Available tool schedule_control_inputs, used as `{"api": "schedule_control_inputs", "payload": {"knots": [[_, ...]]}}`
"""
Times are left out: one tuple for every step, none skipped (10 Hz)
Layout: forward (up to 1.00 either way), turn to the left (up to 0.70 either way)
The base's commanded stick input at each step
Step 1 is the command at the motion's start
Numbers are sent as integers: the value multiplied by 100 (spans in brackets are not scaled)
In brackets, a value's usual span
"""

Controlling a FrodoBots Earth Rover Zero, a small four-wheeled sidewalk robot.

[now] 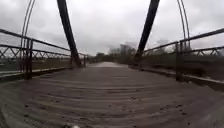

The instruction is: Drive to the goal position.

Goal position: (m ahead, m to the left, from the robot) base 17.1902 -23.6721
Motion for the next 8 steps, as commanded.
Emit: {"api": "schedule_control_inputs", "payload": {"knots": [[70,0],[70,0],[70,0],[70,0],[70,0],[70,0],[70,15],[70,35]]}}
